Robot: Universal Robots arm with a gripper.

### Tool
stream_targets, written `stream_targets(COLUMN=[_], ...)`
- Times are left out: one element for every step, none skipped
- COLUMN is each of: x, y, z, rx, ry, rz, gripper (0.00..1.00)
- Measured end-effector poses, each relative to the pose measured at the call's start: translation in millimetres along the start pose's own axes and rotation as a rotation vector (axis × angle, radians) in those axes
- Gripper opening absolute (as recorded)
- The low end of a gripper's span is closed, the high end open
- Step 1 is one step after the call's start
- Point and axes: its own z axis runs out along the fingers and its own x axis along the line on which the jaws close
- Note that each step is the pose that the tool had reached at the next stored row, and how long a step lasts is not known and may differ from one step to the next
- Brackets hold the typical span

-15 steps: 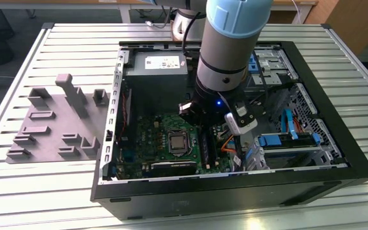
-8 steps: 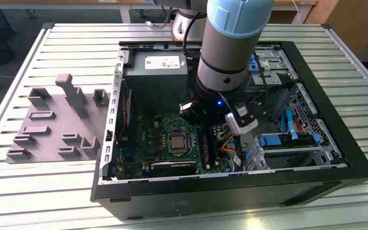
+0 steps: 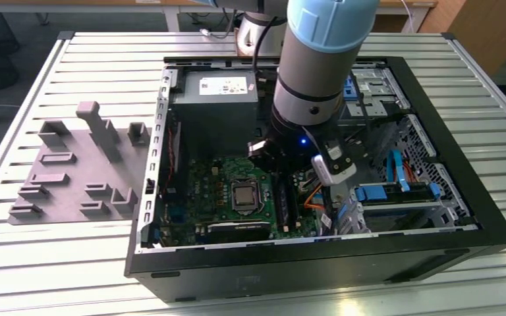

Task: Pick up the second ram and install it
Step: 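Insert the second ram into the second slot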

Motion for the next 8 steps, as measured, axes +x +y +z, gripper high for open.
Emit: stream_targets(x=[-0.1,-0.1,-0.1,-0.1,-0.2,-0.2,-0.2,-0.2], y=[0.0,0.0,0.0,0.0,0.0,0.0,0.0,0.0], z=[0.0,0.1,0.3,0.6,1.0,1.2,1.5,1.9], rx=[0.0001,0.0001,0.0000,-0.0001,-0.0003,0.0000,-0.0001,-0.0001], ry=[0.0001,0.0001,0.0000,0.0000,0.0000,0.0000,0.0001,0.0001], rz=[0.000,0.000,0.000,0.000,0.000,0.000,0.000,0.000], gripper=[0.14,0.14,0.14,0.14,0.14,0.14,0.14,0.14])
